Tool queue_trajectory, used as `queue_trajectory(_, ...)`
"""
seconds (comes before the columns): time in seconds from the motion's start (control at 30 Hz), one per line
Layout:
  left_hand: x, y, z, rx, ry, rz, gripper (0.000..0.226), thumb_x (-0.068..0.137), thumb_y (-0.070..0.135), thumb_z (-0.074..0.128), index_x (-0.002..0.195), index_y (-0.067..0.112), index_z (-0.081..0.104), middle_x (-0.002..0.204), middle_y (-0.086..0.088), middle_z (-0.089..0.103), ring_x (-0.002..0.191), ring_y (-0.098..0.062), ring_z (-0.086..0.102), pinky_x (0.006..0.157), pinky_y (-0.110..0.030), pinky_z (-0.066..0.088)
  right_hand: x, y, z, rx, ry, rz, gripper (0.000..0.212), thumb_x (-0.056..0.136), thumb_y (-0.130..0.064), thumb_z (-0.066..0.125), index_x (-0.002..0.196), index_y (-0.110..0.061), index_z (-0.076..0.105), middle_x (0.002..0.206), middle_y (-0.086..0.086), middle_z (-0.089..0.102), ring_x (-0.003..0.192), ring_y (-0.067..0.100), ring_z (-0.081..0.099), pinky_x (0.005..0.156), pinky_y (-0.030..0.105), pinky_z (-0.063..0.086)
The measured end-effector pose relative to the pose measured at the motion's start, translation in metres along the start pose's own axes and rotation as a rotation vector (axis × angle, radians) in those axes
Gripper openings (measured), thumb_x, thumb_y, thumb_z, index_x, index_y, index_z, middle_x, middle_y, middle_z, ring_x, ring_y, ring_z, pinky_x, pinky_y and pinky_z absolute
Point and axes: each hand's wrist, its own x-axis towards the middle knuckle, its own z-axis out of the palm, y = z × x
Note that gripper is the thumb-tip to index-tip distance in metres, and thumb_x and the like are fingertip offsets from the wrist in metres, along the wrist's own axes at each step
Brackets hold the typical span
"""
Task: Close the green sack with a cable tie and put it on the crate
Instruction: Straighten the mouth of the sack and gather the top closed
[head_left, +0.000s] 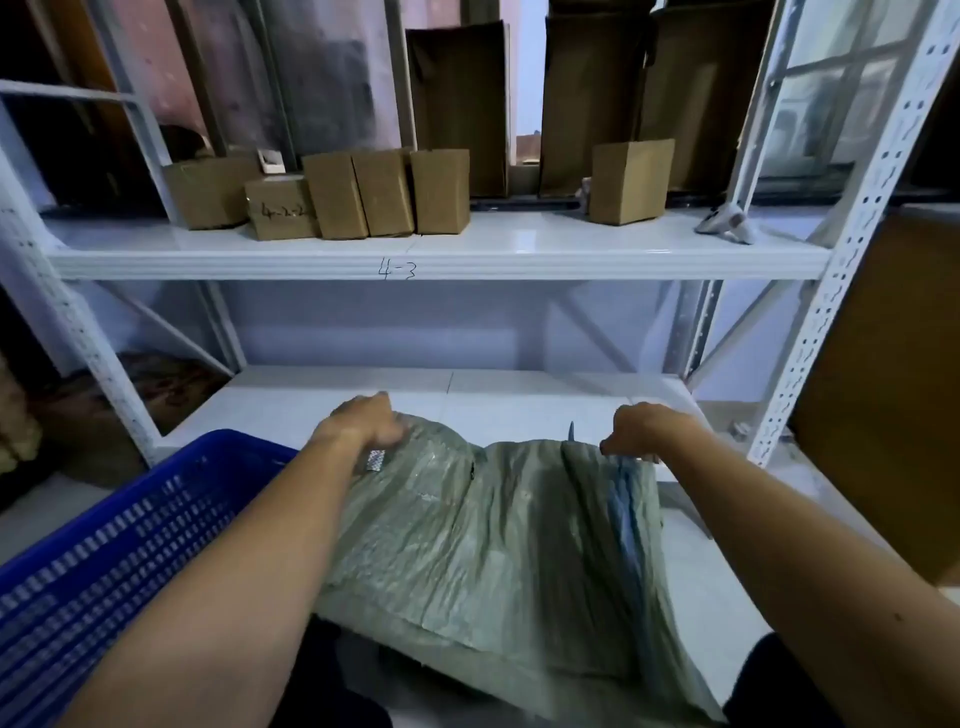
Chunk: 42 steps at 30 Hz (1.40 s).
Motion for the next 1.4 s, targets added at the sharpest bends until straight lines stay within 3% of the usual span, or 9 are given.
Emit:
queue_trajectory(0.13, -0.010, -0.029, 0.010, -0.007, -0.041, -0.210, 0.066, 0.090, 0.043, 0.058, 0.143, 0.006, 0.040, 0.142, -0.014, 0.052, 0.124, -0.032, 0.054, 0.084, -0.031, 0.042, -0.017, 0.005, 0.017, 0.053, -0.431, 0.130, 0.040, 0.101, -0.037, 0.048, 0.082, -0.002, 0.053, 0.072, 0.007, 0.053, 0.065, 0.020, 0.053, 0.073, 0.031, 0.049)
queue_trajectory(0.3, -0.004, -0.050, 0.016, -0.167, -0.139, -0.221, 0.058, 0.085, 0.047, 0.066, 0.122, 0.003, 0.057, 0.126, -0.014, 0.062, 0.106, -0.032, 0.062, 0.084, -0.032, 0.048, -0.019, 0.009, 0.060, 0.148, -0.578, 0.180, 0.043, 0.100, -0.042, 0.051, 0.107, 0.000, 0.057, 0.109, 0.015, 0.060, 0.097, 0.029, 0.069, 0.060, 0.030, 0.051)
queue_trajectory(0.4, 0.000, -0.055, 0.012, -0.282, -0.182, -0.177, 0.050, 0.077, 0.048, 0.075, 0.096, 0.004, 0.061, 0.106, -0.012, 0.068, 0.092, -0.029, 0.066, 0.081, -0.034, 0.053, 0.002, 0.015, 0.085, 0.345, -0.632, 0.271, 0.082, 0.091, -0.046, 0.063, 0.149, 0.001, 0.029, 0.128, 0.030, 0.061, 0.072, 0.033, 0.071, 0.072, 0.039, 0.061)
queue_trajectory(0.53, 0.006, -0.063, 0.009, -0.317, -0.237, -0.114, 0.041, 0.070, 0.038, 0.081, 0.092, 0.005, 0.072, 0.098, -0.014, 0.075, 0.088, -0.032, 0.072, 0.075, -0.035, 0.054, 0.014, 0.021, 0.095, 0.359, -0.632, 0.175, 0.051, 0.088, -0.029, 0.066, 0.128, -0.001, 0.049, 0.118, 0.026, 0.068, 0.077, 0.027, 0.076, 0.084, 0.040, 0.060)
queue_trajectory(0.8, 0.003, -0.045, -0.016, -0.638, -0.092, 0.000, 0.055, 0.085, 0.021, 0.076, 0.137, 0.023, 0.057, 0.128, -0.009, 0.060, 0.108, -0.024, 0.062, 0.091, -0.032, 0.048, 0.015, 0.024, 0.073, 0.590, -0.226, 0.119, 0.010, 0.084, -0.009, 0.066, 0.080, -0.002, 0.060, 0.071, 0.016, 0.064, 0.057, 0.027, 0.065, 0.062, 0.039, 0.062)
queue_trajectory(0.97, 0.008, -0.029, -0.042, -0.830, -0.098, 0.080, 0.019, 0.090, 0.008, 0.067, 0.102, 0.017, 0.078, 0.108, -0.014, 0.075, 0.086, -0.020, 0.067, 0.074, -0.026, 0.052, 0.022, 0.041, 0.035, 0.975, 0.057, 0.053, 0.022, 0.089, -0.005, 0.062, 0.105, -0.018, 0.071, 0.105, 0.022, 0.071, 0.085, 0.033, 0.068, 0.083, 0.044, 0.060)
queue_trajectory(1.07, 0.000, -0.019, -0.068, -0.879, -0.080, 0.122, 0.017, 0.091, 0.008, 0.065, 0.095, 0.018, 0.078, 0.099, -0.002, 0.079, 0.089, -0.012, 0.068, 0.070, -0.012, 0.050, 0.021, 0.054, 0.009, 1.179, 0.140, 0.023, 0.026, 0.094, -0.009, 0.056, 0.101, -0.022, 0.077, 0.112, 0.004, 0.073, 0.091, 0.006, 0.065, 0.068, 0.009, 0.051)
queue_trajectory(1.17, -0.005, -0.010, -0.081, -1.048, -0.008, 0.077, 0.026, 0.102, 0.003, 0.045, 0.082, 0.010, 0.061, 0.052, 0.007, 0.070, 0.059, -0.006, 0.069, 0.049, -0.012, 0.050, 0.013, 0.063, -0.010, 1.557, 0.134, 0.067, 0.028, 0.096, -0.008, 0.051, 0.113, -0.014, 0.072, 0.099, 0.008, 0.067, 0.082, 0.016, 0.061, 0.071, 0.018, 0.052)
queue_trajectory(1.4, -0.001, -0.018, -0.087, -1.331, 0.080, -0.006, 0.010, 0.096, 0.009, 0.060, 0.101, 0.004, 0.067, 0.086, -0.013, 0.075, 0.085, -0.026, 0.068, 0.088, -0.040, 0.054, 0.026, 0.090, -0.004, 1.692, 0.333, 0.118, 0.037, 0.090, -0.001, 0.060, 0.126, -0.009, 0.061, 0.106, 0.012, 0.066, 0.089, 0.020, 0.062, 0.076, 0.032, 0.054)
